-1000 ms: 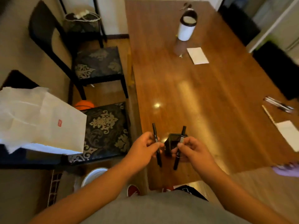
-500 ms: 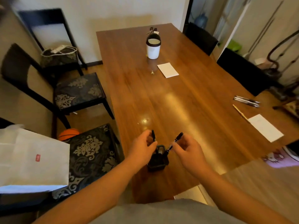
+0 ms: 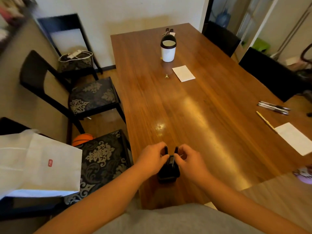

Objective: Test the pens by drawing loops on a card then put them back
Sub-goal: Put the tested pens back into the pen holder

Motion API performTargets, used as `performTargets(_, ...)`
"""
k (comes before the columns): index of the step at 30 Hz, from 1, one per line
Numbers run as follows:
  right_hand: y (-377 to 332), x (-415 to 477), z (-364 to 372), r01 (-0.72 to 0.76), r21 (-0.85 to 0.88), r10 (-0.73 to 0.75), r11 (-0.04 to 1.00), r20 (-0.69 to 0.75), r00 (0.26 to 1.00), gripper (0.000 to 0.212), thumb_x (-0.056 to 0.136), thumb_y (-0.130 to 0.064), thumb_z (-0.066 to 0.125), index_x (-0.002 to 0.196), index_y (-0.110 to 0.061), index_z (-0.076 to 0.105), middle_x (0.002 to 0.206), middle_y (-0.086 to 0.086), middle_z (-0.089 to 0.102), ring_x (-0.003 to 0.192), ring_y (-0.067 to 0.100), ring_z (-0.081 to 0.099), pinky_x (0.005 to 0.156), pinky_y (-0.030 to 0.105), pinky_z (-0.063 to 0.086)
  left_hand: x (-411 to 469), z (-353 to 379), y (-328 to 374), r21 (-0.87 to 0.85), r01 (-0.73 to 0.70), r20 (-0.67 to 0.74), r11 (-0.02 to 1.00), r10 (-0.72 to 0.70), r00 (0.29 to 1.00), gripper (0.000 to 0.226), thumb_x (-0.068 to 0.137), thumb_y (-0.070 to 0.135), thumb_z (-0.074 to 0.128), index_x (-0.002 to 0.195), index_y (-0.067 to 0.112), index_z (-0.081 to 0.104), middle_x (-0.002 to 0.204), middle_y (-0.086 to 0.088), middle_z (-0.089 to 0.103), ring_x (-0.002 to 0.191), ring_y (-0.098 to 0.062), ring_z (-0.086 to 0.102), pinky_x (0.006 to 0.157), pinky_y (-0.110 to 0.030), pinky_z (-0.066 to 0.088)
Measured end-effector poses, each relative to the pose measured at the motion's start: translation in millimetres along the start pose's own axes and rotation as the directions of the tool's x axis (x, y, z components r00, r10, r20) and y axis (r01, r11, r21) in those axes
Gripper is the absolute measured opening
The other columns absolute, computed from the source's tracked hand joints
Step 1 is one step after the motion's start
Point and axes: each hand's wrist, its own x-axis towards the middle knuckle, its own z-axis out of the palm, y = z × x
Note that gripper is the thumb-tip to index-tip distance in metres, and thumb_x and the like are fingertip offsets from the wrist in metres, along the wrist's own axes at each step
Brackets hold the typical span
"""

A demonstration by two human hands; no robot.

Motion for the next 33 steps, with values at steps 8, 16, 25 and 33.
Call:
performTargets(8,6.1,3.2,11.2,-0.048,-0.069,0.047,0.996,-0.014,0.999,0.01,0.089,-0.032,0.066,0.083,-0.033,0.058,0.085,-0.014,0.057,0.073,0.001,0.055,0.056,0.016,0.04,11.8,2.0,0.0,0.147,-0.058,0.084,0.987,0.046,0.995,0.025,0.092,0.037,0.063,0.113,0.025,0.066,0.105,0.004,0.057,0.098,-0.018,0.055,0.084,-0.038,0.052)
performTargets(16,10.9,4.8,13.4,-0.061,-0.052,0.059,0.997,-0.038,0.998,0.008,0.09,-0.03,0.066,0.086,-0.031,0.059,0.088,-0.014,0.056,0.075,0.002,0.055,0.059,0.017,0.042,19.4,-0.1,5.4,0.202,-0.104,0.141,0.974,0.077,0.987,0.023,0.094,0.035,0.059,0.11,0.02,0.067,0.101,0.002,0.056,0.093,-0.02,0.056,0.082,-0.04,0.053)
performTargets(25,21.4,5.5,17.7,-0.083,-0.048,0.08,0.995,-0.049,0.996,0.007,0.091,-0.034,0.064,0.085,-0.034,0.061,0.085,-0.015,0.057,0.074,-0.001,0.056,0.057,0.017,0.042,30.3,-6.5,9.1,0.241,-0.176,0.249,0.954,0.114,0.962,0.023,0.094,0.036,0.06,0.109,0.021,0.069,0.1,0.0,0.06,0.089,-0.02,0.058,0.08,-0.042,0.053)
performTargets(33,26.7,6.7,18.8,-0.082,-0.042,0.08,0.996,-0.054,0.995,0.006,0.09,-0.033,0.064,0.086,-0.036,0.063,0.086,-0.016,0.057,0.073,-0.001,0.055,0.057,0.02,0.043,36.9,-1.8,9.6,0.28,-0.218,0.31,0.935,0.127,0.942,0.023,0.093,0.035,0.061,0.108,0.019,0.069,0.106,-0.002,0.057,0.093,-0.022,0.057,0.082,-0.045,0.052)
